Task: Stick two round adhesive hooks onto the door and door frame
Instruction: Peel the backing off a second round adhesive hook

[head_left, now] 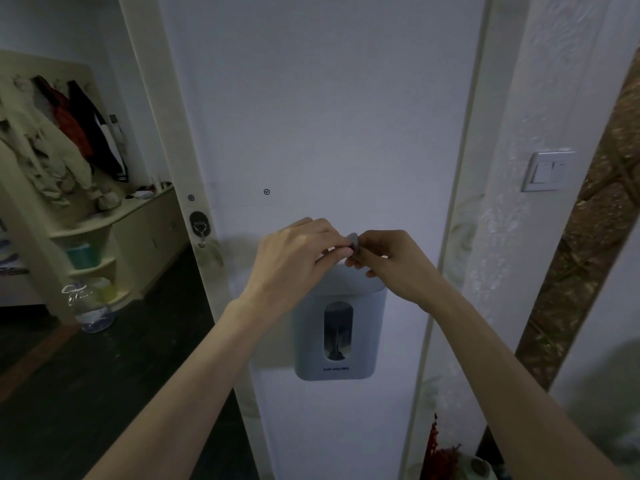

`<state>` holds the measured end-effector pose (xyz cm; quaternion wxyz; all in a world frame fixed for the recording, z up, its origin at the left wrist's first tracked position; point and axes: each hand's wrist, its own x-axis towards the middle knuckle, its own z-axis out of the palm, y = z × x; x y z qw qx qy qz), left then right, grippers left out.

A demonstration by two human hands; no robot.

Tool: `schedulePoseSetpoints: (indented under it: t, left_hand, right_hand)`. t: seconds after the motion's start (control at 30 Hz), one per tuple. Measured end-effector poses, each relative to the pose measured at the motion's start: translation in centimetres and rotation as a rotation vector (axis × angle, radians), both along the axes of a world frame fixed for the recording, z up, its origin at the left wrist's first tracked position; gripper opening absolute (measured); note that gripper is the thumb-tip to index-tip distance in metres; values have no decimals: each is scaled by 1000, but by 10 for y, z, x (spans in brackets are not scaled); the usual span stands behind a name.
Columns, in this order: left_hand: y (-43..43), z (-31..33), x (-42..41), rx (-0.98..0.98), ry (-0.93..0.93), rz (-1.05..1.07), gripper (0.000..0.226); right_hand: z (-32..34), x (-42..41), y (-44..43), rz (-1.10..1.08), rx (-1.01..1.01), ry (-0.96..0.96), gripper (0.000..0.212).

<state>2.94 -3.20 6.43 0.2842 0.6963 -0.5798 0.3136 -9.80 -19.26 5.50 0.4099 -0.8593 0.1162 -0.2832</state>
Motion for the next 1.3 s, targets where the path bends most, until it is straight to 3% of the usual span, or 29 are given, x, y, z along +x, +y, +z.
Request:
schedulePoseSetpoints:
  t: [0.87, 1.3]
  left_hand:
    - [5, 3, -13, 2, -200, 34, 13]
    - [-4, -7, -21, -42, -274, 125, 28]
  right_hand:
    - [-1, -3, 6, -3, -1, 53, 22]
    - [-4, -3, 5, -36, -14, 58, 22]
